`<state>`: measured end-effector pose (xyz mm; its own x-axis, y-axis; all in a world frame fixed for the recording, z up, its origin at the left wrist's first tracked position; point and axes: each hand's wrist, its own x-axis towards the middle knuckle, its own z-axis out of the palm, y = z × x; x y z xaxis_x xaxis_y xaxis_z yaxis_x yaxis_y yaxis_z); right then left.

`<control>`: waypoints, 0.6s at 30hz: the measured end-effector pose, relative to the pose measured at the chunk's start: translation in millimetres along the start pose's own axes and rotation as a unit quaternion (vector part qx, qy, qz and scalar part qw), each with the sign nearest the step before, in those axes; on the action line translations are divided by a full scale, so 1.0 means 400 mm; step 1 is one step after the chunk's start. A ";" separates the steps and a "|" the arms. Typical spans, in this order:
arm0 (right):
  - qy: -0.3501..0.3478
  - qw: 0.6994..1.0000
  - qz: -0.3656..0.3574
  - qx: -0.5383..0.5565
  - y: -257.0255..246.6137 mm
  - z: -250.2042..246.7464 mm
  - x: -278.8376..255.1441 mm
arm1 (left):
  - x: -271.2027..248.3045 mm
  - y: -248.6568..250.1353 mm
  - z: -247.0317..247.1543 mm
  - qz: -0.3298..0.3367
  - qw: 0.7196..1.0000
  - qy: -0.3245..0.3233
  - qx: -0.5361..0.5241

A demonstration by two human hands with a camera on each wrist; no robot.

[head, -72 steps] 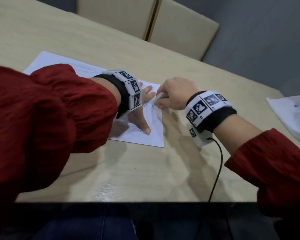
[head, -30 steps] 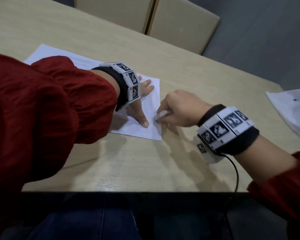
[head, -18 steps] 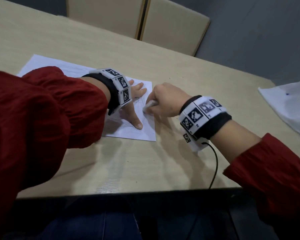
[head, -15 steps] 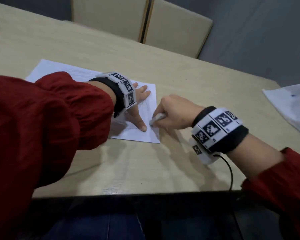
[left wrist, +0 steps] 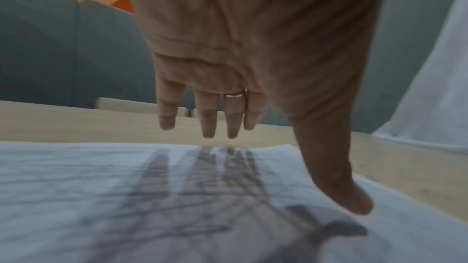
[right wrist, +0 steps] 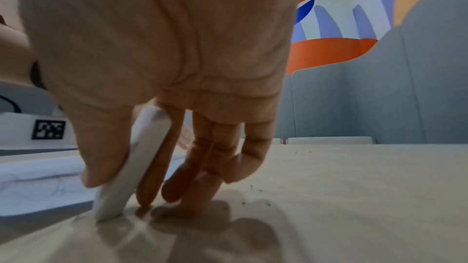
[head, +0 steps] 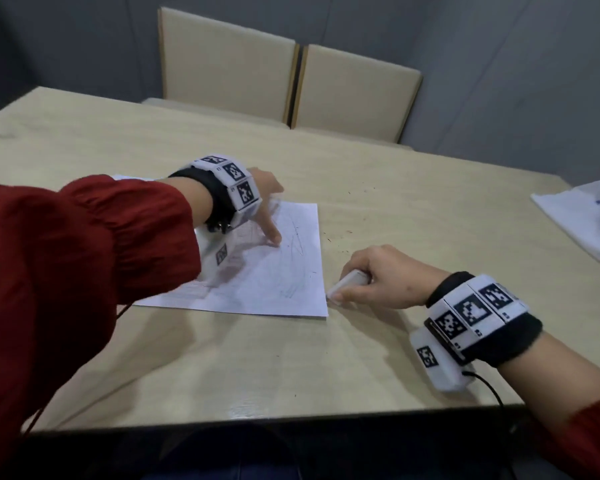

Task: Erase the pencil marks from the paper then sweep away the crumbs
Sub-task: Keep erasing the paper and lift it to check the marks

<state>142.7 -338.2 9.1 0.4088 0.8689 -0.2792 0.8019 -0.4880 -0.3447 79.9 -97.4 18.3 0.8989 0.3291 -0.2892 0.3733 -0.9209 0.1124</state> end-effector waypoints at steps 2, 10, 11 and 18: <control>-0.019 1.000 0.005 -0.001 -0.002 -0.005 0.009 | 0.004 -0.034 -0.005 -0.033 0.999 -0.006 -0.006; -0.046 0.999 0.005 -0.011 -0.010 -0.017 0.040 | 0.016 -0.073 -0.006 -0.057 0.995 -0.008 -0.079; -0.045 0.999 0.003 -0.014 -0.010 -0.018 0.039 | 0.016 -0.074 -0.003 -0.051 0.995 0.014 -0.088; 0.076 0.996 0.040 -0.037 0.005 -0.040 0.038 | -0.032 -0.086 -0.084 -0.038 0.962 0.193 -0.190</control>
<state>157.7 -324.6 18.6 0.5292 0.8329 -0.1619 0.7920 -0.5533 -0.2579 63.2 -63.0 50.0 0.8565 0.5132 0.0553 0.4326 -0.7722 0.4654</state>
